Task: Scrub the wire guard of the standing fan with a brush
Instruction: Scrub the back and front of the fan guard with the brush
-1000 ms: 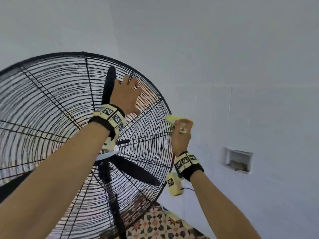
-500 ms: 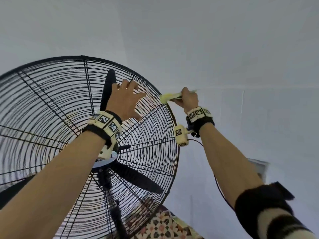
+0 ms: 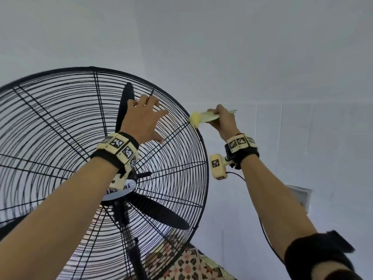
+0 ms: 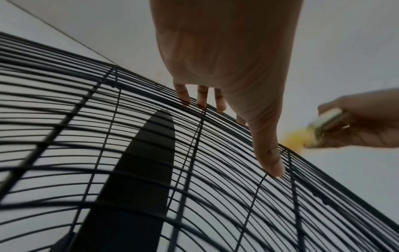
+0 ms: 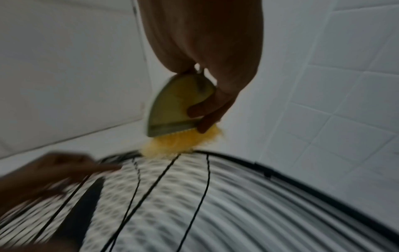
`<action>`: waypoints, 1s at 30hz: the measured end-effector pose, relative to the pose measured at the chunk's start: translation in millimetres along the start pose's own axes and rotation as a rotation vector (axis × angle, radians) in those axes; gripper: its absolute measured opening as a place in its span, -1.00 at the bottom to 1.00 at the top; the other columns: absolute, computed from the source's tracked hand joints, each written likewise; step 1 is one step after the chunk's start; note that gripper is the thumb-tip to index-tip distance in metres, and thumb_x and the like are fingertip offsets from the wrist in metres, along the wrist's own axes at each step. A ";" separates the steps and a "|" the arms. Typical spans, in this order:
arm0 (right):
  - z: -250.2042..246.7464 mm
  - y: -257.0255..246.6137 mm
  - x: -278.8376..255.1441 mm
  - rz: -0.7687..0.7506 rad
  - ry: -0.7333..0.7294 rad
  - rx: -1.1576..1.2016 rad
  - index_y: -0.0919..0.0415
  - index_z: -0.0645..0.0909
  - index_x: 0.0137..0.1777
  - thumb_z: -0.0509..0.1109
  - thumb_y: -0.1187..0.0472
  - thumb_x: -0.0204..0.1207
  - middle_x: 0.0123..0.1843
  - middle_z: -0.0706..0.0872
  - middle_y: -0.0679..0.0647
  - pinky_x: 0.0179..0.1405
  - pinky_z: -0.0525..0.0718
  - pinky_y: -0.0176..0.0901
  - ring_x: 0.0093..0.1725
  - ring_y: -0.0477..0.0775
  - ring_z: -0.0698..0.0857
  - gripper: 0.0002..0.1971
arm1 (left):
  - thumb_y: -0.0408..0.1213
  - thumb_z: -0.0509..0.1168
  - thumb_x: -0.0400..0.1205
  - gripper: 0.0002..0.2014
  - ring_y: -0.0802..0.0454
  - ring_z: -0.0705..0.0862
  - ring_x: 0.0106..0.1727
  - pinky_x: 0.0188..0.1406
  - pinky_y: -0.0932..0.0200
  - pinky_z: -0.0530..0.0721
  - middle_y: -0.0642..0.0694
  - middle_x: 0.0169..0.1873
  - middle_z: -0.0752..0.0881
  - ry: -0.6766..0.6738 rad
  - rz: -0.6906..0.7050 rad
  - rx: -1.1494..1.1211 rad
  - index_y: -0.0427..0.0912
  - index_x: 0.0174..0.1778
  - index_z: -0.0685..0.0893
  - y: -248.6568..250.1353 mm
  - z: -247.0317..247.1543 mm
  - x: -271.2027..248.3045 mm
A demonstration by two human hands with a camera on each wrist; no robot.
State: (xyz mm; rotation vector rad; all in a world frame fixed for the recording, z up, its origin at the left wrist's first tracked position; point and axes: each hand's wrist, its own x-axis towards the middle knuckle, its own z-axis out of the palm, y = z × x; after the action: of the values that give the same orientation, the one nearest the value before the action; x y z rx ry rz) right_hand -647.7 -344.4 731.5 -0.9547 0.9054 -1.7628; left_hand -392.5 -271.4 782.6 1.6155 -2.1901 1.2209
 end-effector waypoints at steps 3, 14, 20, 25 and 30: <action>6.1 20.5 -8.3 -0.134 0.142 -0.213 0.14 0.75 -0.08 0.38 -0.10 0.49 -0.05 0.79 0.08 0.10 0.83 0.22 0.08 0.18 0.78 -0.69 | 0.29 0.65 0.33 -0.11 -0.19 0.30 0.57 0.51 -0.31 0.41 -0.10 0.55 0.36 0.029 0.047 -0.093 0.12 0.58 0.56 -1.8 -1.4 -4.7; 20.1 36.2 -56.4 -0.084 -0.101 0.025 0.09 0.66 0.20 0.22 -0.04 0.72 0.27 0.69 0.21 0.07 0.85 0.10 0.10 0.33 0.84 -0.71 | 0.49 0.56 0.25 -0.09 -0.39 0.29 0.58 0.58 -0.55 0.19 -0.13 0.63 0.33 0.088 -0.101 -0.007 0.12 0.48 0.60 -68.3 -0.5 -56.5; 21.3 25.6 -69.2 -0.169 0.084 0.149 0.28 0.48 0.50 0.31 0.27 0.72 0.25 0.66 0.22 -0.11 0.82 -0.10 -0.12 0.16 0.88 -0.63 | 0.49 0.57 0.23 -0.05 -0.37 0.29 0.58 0.50 -0.37 0.40 -0.19 0.60 0.32 0.074 -0.122 -0.035 0.01 0.45 0.59 -59.1 -3.0 -50.7; 29.1 36.4 -92.1 -0.300 0.229 0.084 0.31 0.68 0.39 0.36 0.31 0.72 0.15 0.76 0.16 -0.17 0.84 -0.16 -0.03 0.15 0.87 -0.71 | 0.47 0.58 0.22 -0.06 -0.36 0.27 0.58 0.49 -0.37 0.44 -0.19 0.59 0.32 0.077 -0.135 -0.046 0.01 0.43 0.58 -56.1 0.7 -48.5; 25.0 58.6 -124.4 -0.285 -0.008 -0.005 0.12 0.74 0.21 0.37 0.31 0.73 0.09 0.79 0.18 -0.10 0.88 0.05 -0.11 0.22 0.87 -0.82 | 0.49 0.58 0.20 -0.05 -0.35 0.24 0.61 0.51 -0.36 0.40 -0.18 0.59 0.29 0.073 -0.150 -0.057 0.04 0.42 0.56 -57.3 6.1 -44.4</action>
State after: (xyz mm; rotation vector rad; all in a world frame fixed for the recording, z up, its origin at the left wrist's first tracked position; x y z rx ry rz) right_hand -568.3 -251.5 663.7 -1.1374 0.7986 -1.9934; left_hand -323.5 -248.1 783.2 1.6515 -2.0015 1.1463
